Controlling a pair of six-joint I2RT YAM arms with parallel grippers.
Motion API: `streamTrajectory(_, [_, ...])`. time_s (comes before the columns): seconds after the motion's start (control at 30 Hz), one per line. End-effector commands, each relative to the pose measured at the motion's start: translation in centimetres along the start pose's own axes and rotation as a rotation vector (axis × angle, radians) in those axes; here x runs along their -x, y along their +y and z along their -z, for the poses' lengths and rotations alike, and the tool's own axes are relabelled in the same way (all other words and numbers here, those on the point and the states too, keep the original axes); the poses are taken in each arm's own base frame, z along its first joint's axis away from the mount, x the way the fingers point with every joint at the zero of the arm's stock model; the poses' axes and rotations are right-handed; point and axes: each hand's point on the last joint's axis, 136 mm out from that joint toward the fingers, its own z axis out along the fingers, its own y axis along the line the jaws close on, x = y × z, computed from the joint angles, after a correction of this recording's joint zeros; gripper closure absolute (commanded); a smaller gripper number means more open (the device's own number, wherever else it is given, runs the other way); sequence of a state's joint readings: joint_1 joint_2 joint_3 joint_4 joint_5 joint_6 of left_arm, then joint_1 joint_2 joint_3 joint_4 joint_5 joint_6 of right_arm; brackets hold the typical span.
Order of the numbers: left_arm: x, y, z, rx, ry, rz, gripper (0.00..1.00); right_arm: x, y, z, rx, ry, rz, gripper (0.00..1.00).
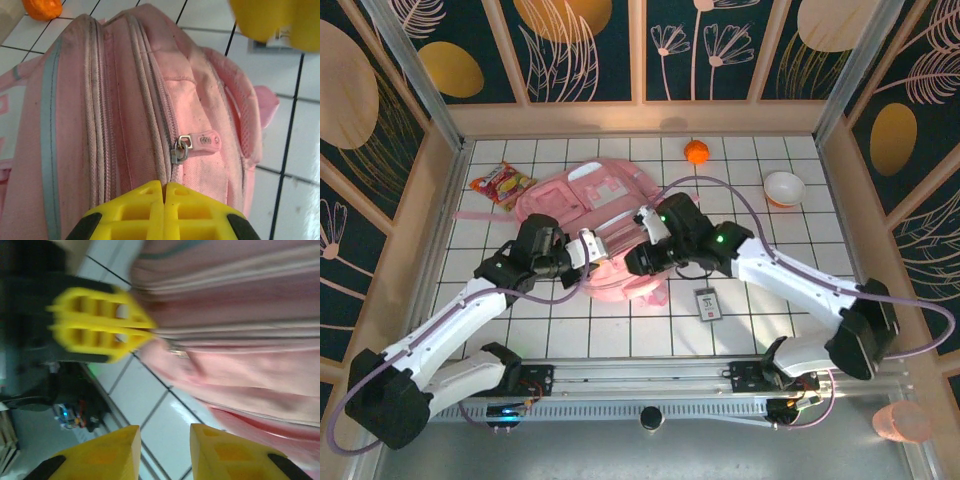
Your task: Pack the student bag
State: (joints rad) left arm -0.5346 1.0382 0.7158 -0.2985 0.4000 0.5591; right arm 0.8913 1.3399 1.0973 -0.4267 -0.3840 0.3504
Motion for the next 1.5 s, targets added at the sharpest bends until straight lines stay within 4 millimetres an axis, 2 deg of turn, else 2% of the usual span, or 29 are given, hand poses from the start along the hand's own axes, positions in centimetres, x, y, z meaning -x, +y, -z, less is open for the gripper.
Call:
streamTrajectory(0.0, [4.3, 0.2, 0.4, -0.051, -0.164, 0.079, 1.00, 1.9, 0.5, -0.2, -0.034, -0.126, 0.067, 0.66])
streamTrajectory(0.23, [4.9, 0.3, 0.3, -0.057, -0.182, 0.111, 1.00, 1.0, -1.4, -2.7, -0.121, -0.078, 0.134, 0.63])
streamTrajectory(0.47, [5.2, 0.5, 0.2, -0.052, -0.191, 0.118, 1.00, -0.3, -2.2, -4.7, -0.111, -0.059, 0.213, 0.61])
streamTrajectory(0.7, [5.8, 0.3, 0.5, -0.068, -0.215, 0.115, 1.00, 0.9, -3.4, -5.9, -0.162, -0.125, 0.246, 0.62])
streamTrajectory(0.83, [5.8, 0.5, 0.6, -0.058, -0.208, 0.114, 1.00, 1.5, -3.6, -6.4, -0.158, -0.144, 0.245, 0.79])
streamTrajectory(0.97, [4.9, 0.9, 0.5, -0.022, -0.169, 0.100, 1.00, 1.6, -3.9, -5.5, -0.191, -0.143, 0.243, 1.00])
streamTrajectory(1.17, [3.4, 1.4, 0.4, 0.024, -0.111, 0.089, 1.00, 1.1, -6.5, -2.7, -0.216, -0.140, 0.148, 1.00])
streamTrajectory(1.33, [2.9, 1.4, 0.5, 0.040, -0.094, 0.087, 1.00, 1.2, -8.0, -1.4, -0.222, -0.141, 0.121, 1.00])
streamTrajectory(1.4, [3.0, 1.5, 0.6, 0.043, -0.099, 0.090, 1.00, 1.3, -7.7, -1.4, -0.203, -0.135, 0.128, 1.00])
streamTrajectory(1.47, [3.4, 1.5, 0.7, 0.035, -0.117, 0.101, 1.00, 0.9, -6.3, -1.8, -0.154, -0.115, 0.154, 1.00])
